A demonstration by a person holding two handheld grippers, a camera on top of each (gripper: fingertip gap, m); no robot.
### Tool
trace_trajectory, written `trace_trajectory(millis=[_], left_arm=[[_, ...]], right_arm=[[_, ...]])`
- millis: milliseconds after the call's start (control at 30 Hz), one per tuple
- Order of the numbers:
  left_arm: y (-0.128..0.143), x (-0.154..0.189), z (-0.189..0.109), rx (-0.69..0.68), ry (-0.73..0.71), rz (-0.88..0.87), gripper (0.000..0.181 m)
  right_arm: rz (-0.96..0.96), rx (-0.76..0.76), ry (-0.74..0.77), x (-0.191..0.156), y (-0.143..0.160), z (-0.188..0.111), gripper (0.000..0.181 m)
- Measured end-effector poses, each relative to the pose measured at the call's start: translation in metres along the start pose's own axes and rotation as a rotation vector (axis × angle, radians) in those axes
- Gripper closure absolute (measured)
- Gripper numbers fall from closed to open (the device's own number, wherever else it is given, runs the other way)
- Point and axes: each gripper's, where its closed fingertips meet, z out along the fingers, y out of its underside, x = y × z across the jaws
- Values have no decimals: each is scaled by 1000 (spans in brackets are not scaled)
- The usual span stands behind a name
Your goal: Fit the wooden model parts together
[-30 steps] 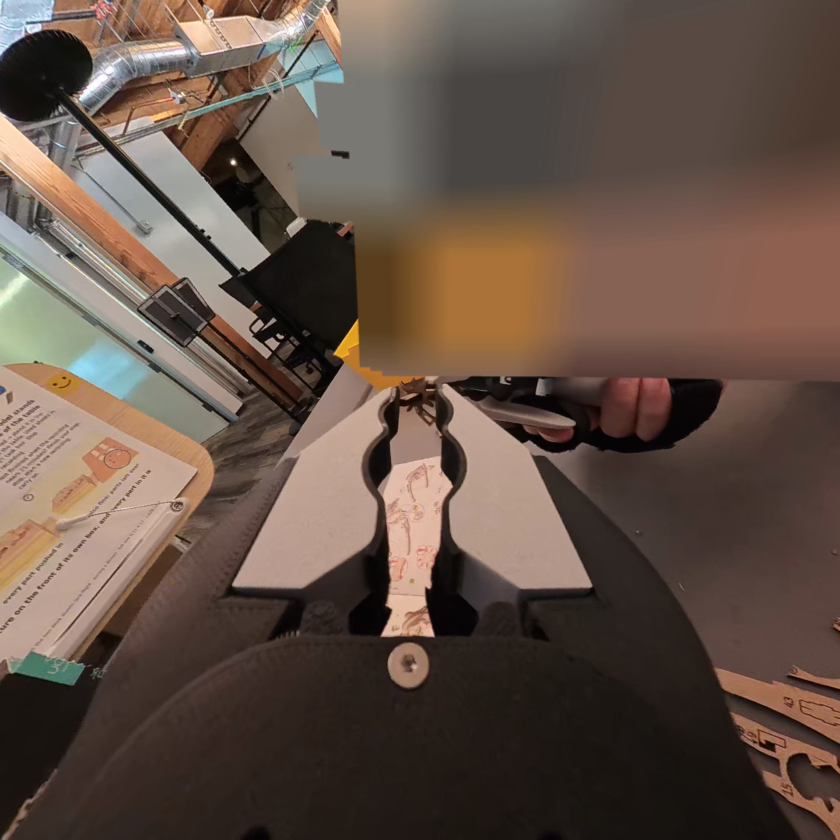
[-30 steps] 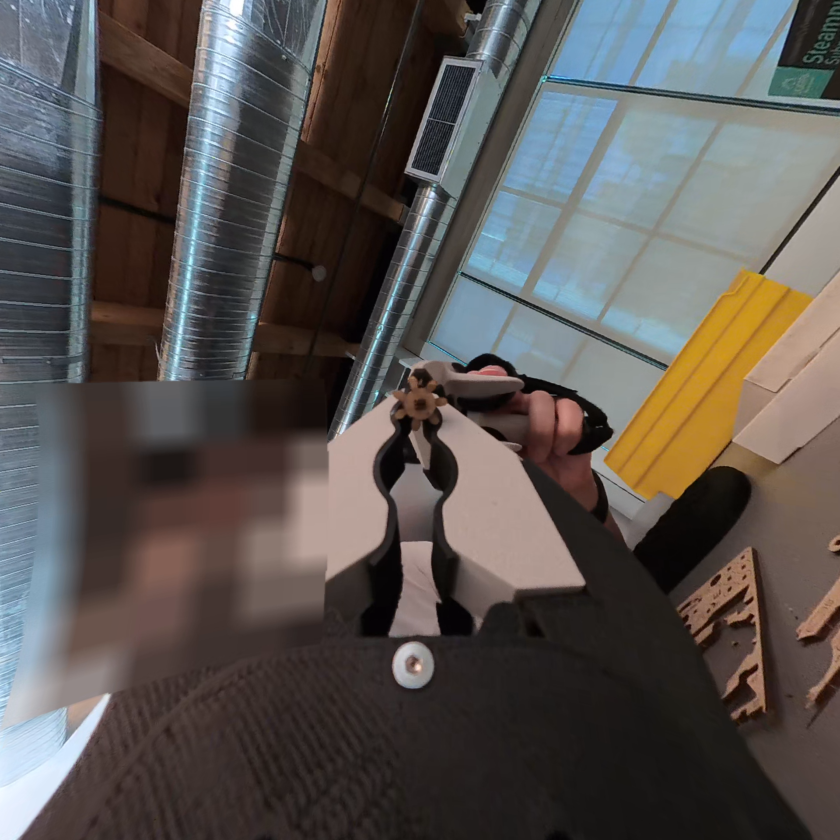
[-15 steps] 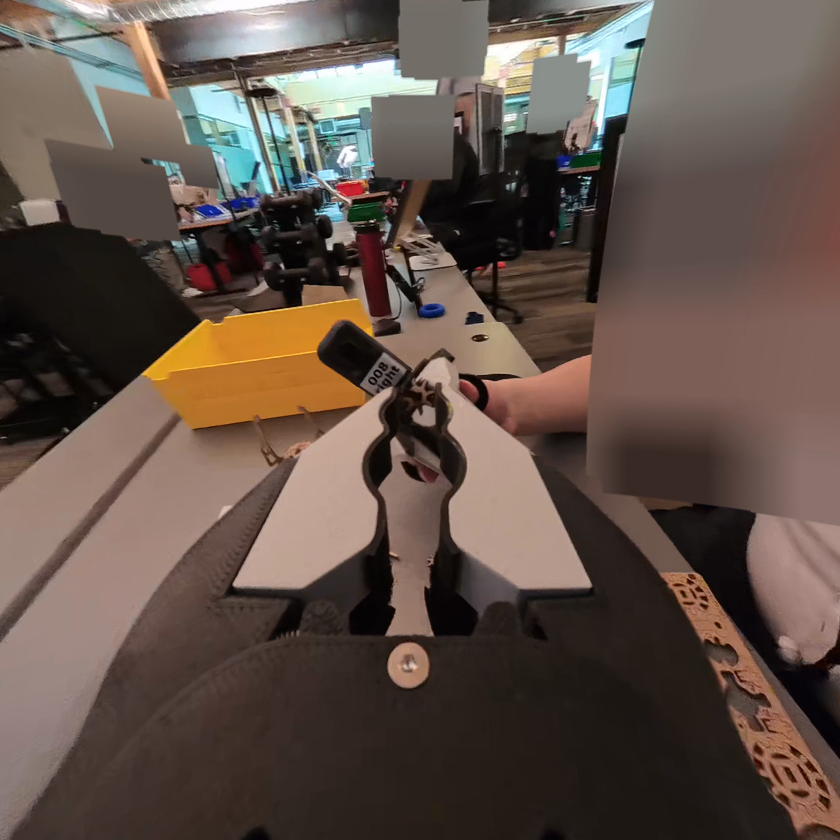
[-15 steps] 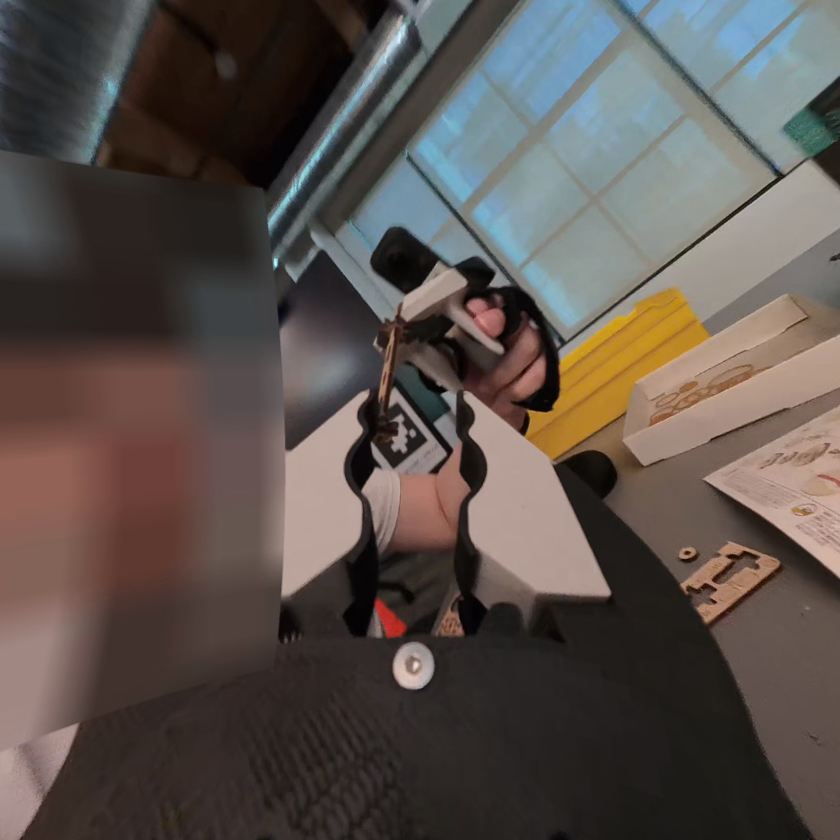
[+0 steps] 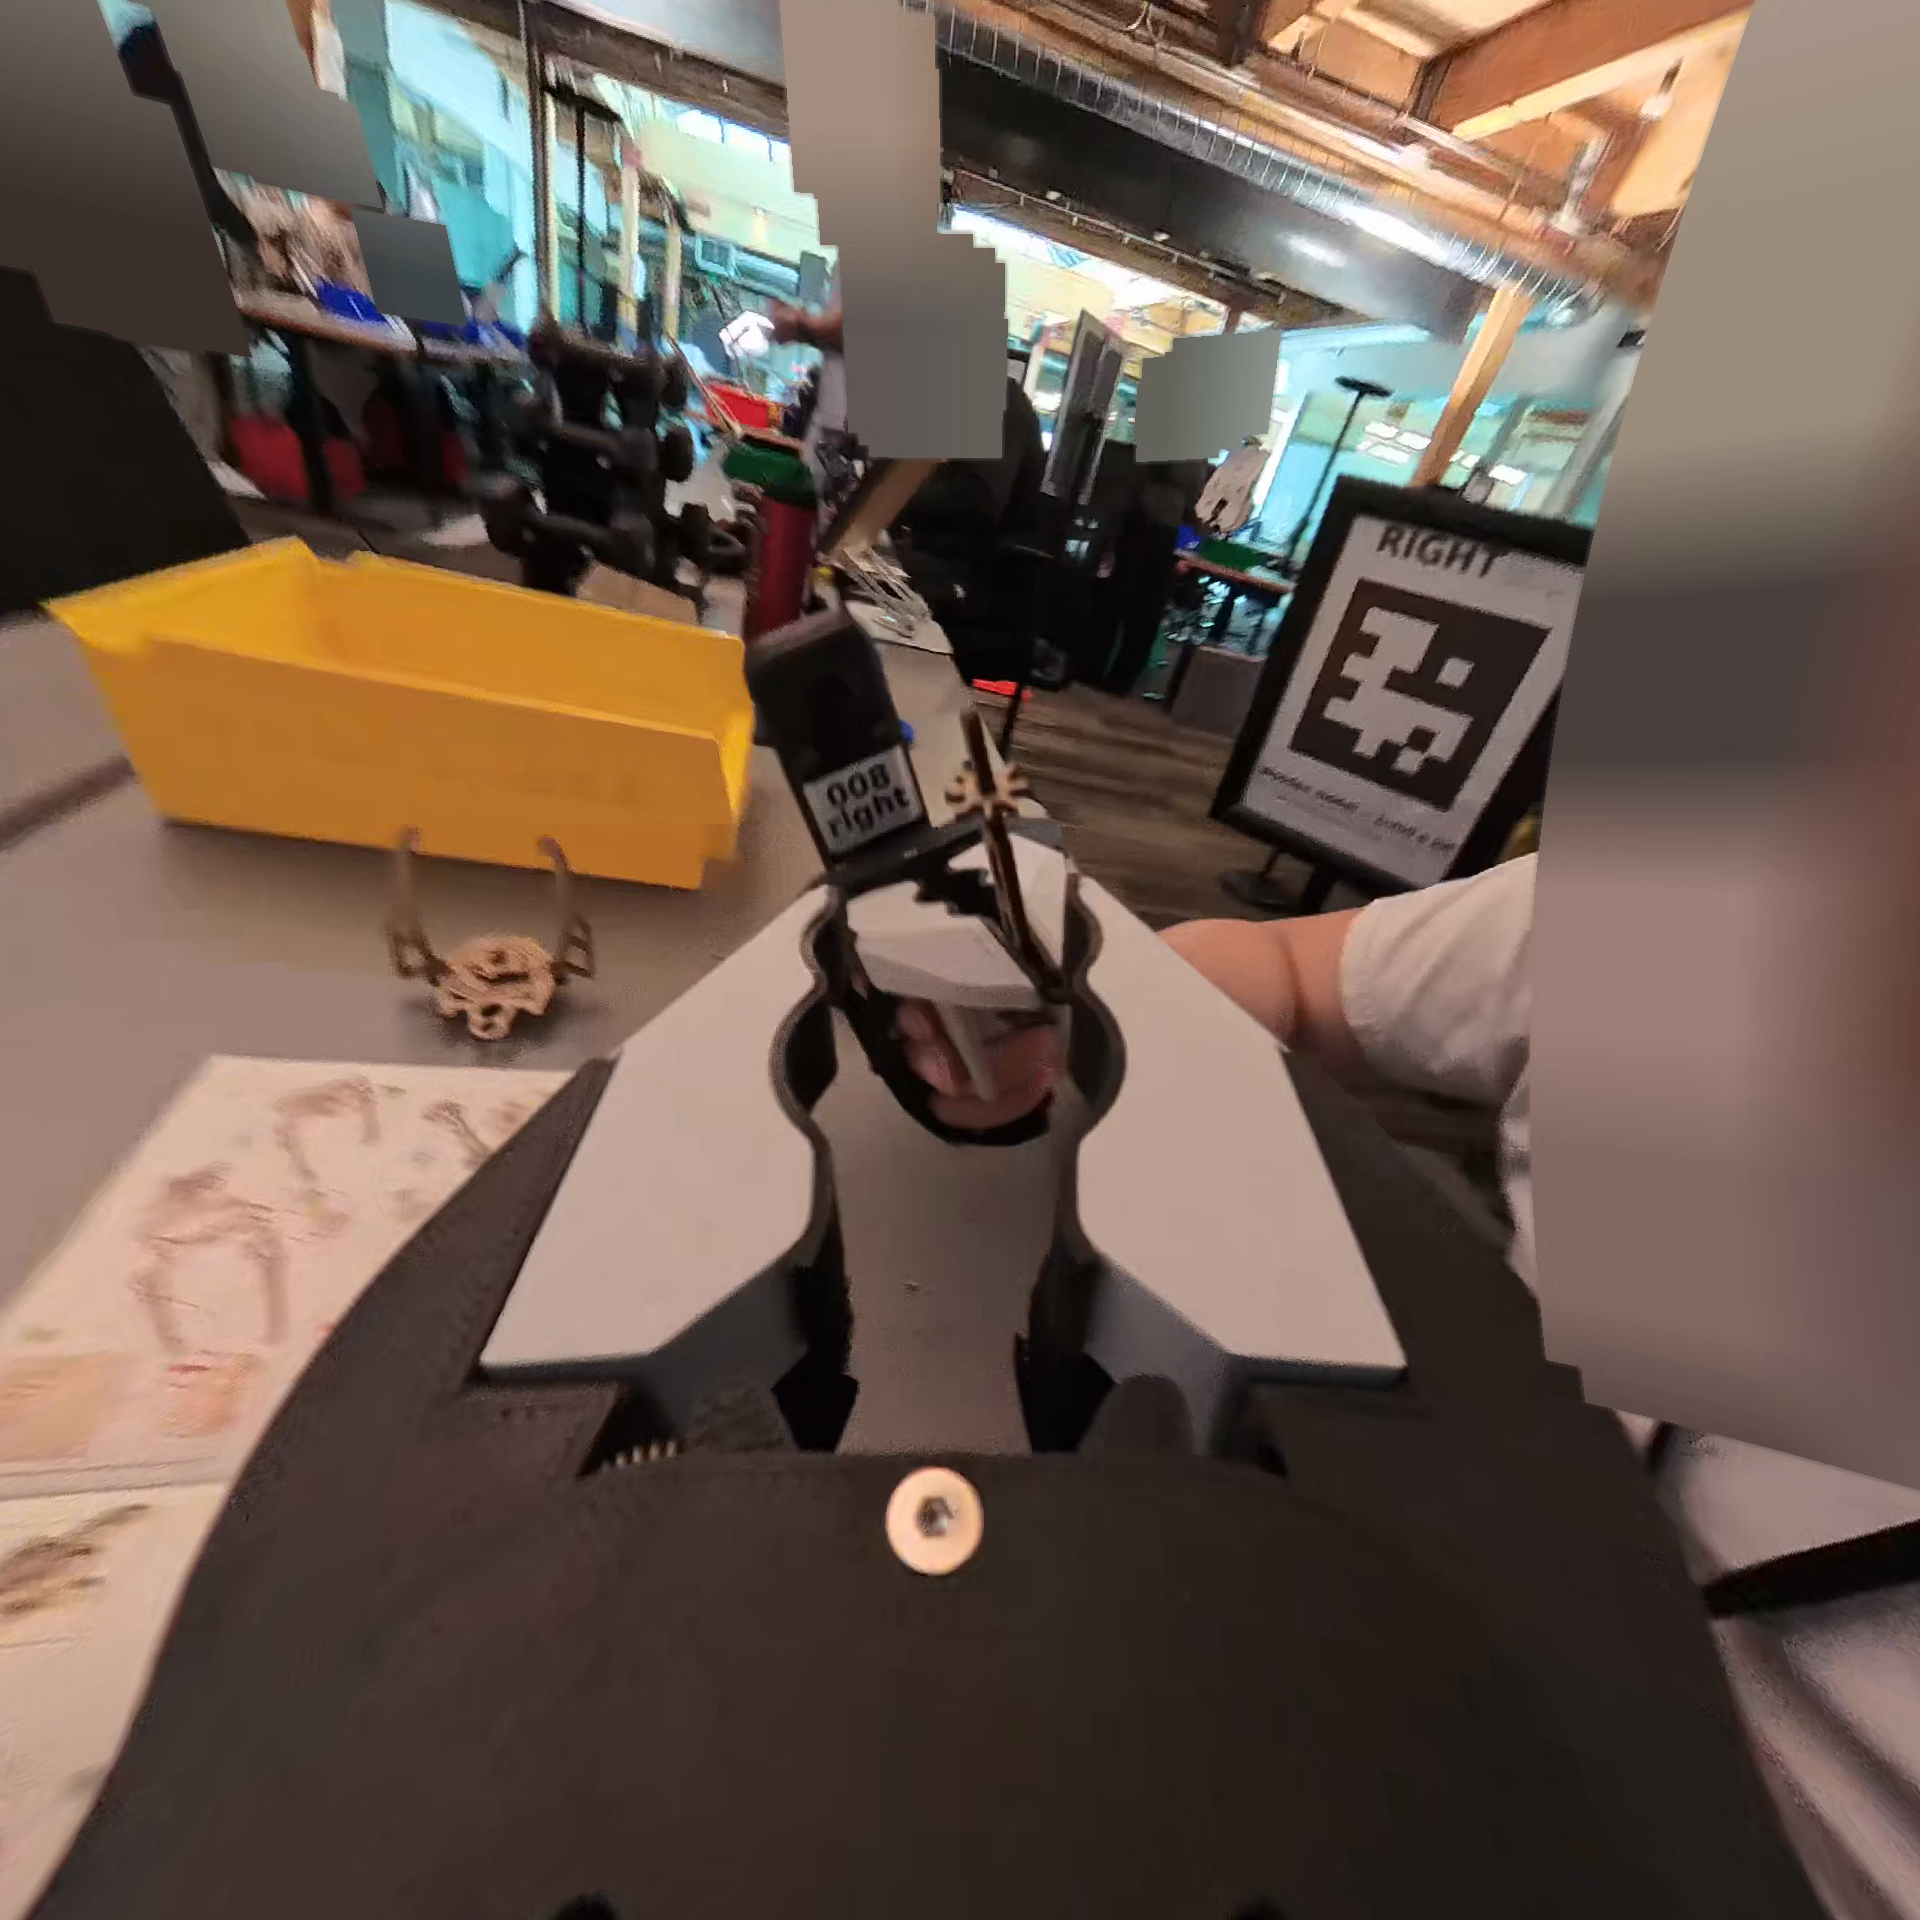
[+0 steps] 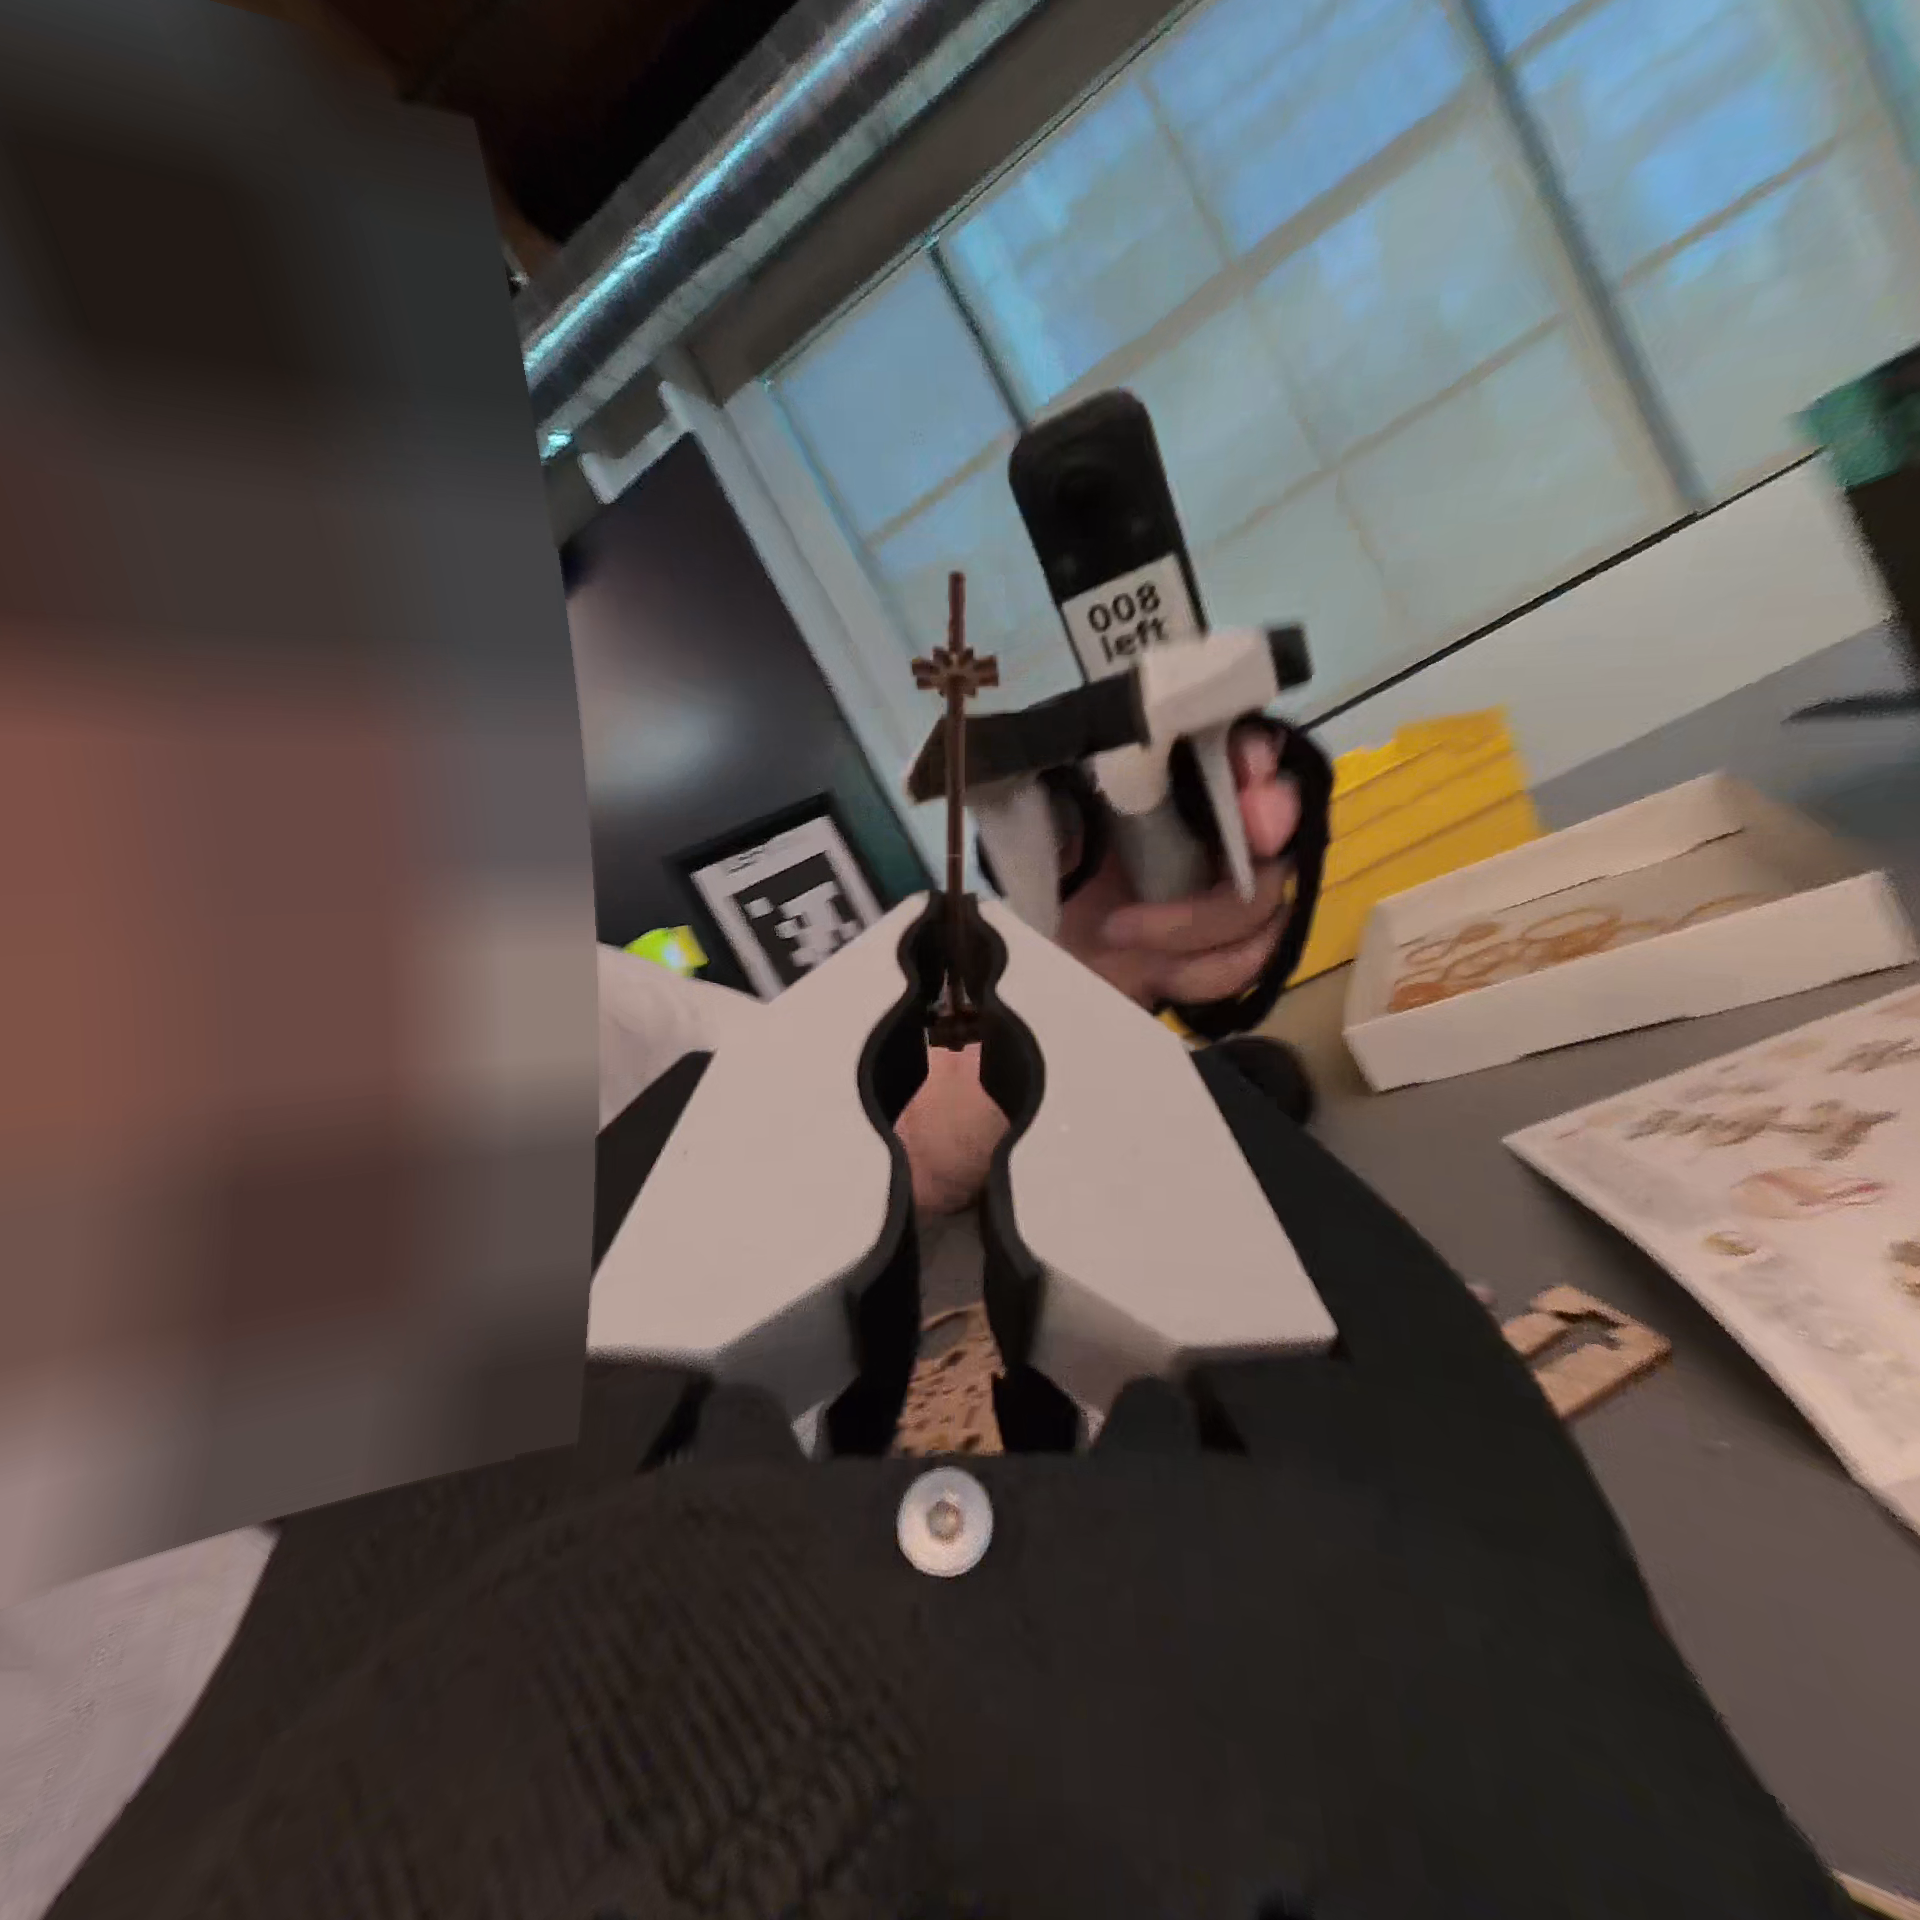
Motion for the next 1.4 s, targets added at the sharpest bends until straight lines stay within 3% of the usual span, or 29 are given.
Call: trace_trajectory(millis=[33,200,300,400,533,667,833,1000,1133,1400], left_arm=[[4,0,3,-3,24,-53,140],[10,3,20,46,50,-138,147],[8,0,22,95,10,-137,181],[8,-4,20,106,14,-187,181],[6,-7,13,87,20,-212,181],[17,2,19,2,93,-289,181],[39,8,29,-88,149,-396,181],[43,8,31,-116,137,-395,181],[44,2,30,-105,114,-414,181],[49,1,32,-106,128,-426,181]], right_arm=[[-47,21,41,3,-4,-2,181],[-162,42,160,14,-7,-6,181],[-211,39,188,16,-4,-4,181],[-258,14,217,19,-2,-4,181],[-379,-57,280,20,-9,-11,159],[-692,-40,392,9,-36,-26,159],[-954,-189,459,7,-28,-24,155],[-930,-242,457,14,-18,-24,169],[-863,-253,464,18,-17,-26,168],[-939,-318,512,24,-12,-28,170]])
